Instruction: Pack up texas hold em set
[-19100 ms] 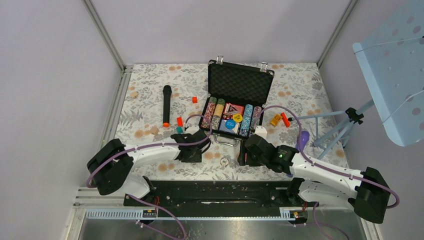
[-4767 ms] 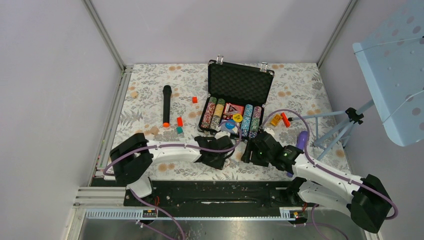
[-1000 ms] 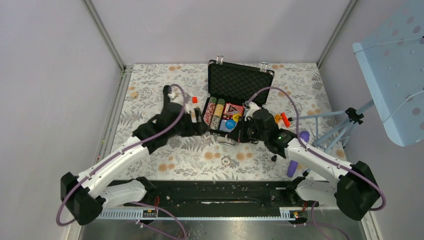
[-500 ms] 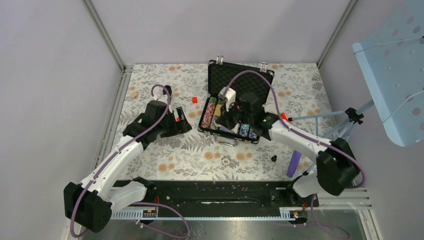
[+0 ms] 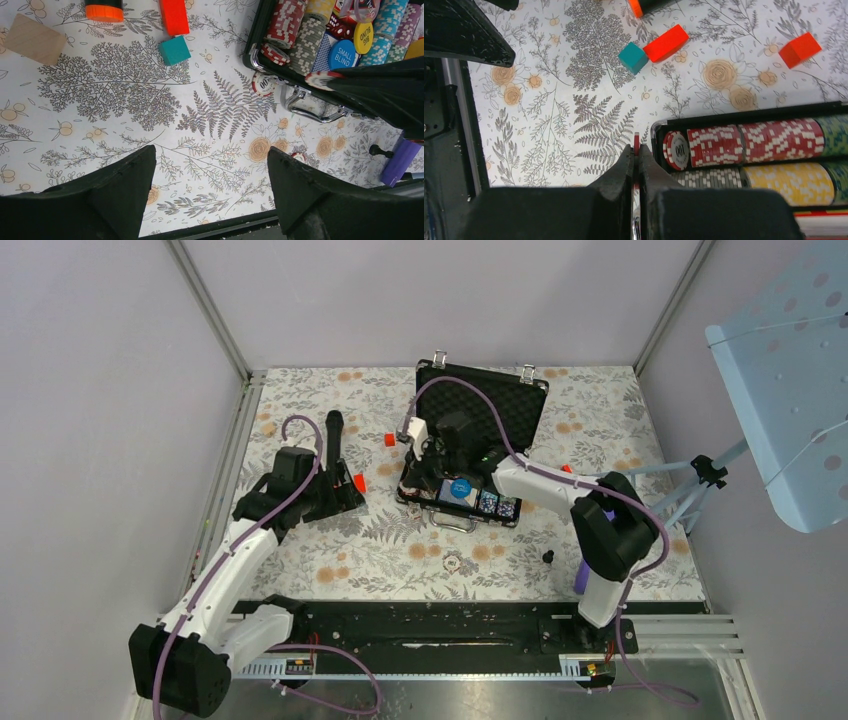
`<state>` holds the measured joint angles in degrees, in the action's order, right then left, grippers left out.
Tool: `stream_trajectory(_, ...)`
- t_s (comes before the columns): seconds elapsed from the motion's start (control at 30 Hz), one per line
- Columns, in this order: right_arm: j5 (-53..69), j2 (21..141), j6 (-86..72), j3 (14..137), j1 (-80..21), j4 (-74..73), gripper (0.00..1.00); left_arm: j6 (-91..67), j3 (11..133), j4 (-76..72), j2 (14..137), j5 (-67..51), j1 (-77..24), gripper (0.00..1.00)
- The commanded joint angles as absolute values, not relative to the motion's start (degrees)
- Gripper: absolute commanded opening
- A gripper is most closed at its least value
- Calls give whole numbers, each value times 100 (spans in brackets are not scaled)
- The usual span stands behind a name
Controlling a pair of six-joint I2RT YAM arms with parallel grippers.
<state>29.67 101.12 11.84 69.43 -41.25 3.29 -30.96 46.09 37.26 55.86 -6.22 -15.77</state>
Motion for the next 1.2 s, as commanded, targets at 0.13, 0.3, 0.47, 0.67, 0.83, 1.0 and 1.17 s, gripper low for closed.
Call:
stream_trajectory(0.13, 3024, 10634, 1853, 7653, -4285, -73, 0, -2989, 4606, 3622, 5449, -686, -1527, 82)
stream_trajectory(0.3, 3324, 10841, 2031, 7928, -4288, -557, 0, -2996, 4605, 3621, 5449, -718, -1528, 82)
stream_trajectory(0.47, 3437, 11055, 2059, 8152, -4306, -821, 0, -2989, 4605, 3620, 5449, -716, -1529, 82)
stream_trajectory(0.67, 3196, 11319, 2186, 8369, -4324, -951, 0, -2989, 4605, 3621, 5458, -715, -1514, 82)
stream_trajectory(0.83, 2937, 11407, 2261, 8516, -4322, -1069, 0, -2997, 4606, 3621, 5467, -725, -1512, 82)
stream_trajectory(1.0, 2697, 11466, 2317, 8612, -4323, -1151, 0, -2992, 4610, 3616, 5476, -729, -1494, 82)
stream_trajectory(1.17, 2532, 11539, 2448, 8724, -4325, -1294, 0, -2997, 4617, 3613, 5495, -745, -1484, 82)
